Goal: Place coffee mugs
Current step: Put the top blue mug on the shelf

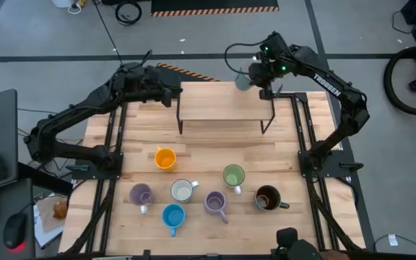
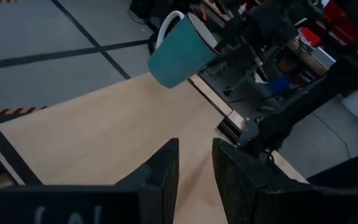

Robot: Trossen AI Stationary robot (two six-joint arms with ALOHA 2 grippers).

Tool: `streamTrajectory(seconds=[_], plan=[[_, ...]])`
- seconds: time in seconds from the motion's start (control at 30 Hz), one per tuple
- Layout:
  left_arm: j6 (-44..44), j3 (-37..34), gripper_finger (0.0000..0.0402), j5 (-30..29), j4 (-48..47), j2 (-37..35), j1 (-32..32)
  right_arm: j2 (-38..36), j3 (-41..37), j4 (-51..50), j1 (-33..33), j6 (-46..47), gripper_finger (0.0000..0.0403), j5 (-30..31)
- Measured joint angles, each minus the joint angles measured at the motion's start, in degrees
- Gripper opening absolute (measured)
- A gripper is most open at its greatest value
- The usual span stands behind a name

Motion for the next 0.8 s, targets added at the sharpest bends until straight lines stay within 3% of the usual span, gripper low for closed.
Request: streamTrajectory(seconds=[0.47, 0.8], plan=[[1.3, 0.0, 0.0102, 3.0, 0.1, 0.0, -0.4, 2.5, -2.2, -1.1, -0.6, -3.2, 0.0044, 3.0], [1.3, 0.0, 0.0102, 4.6, 0.1, 0.0, -0.5, 3.0, 1.3, -4.5, -0.7, -2.7, 0.0044, 4.0]])
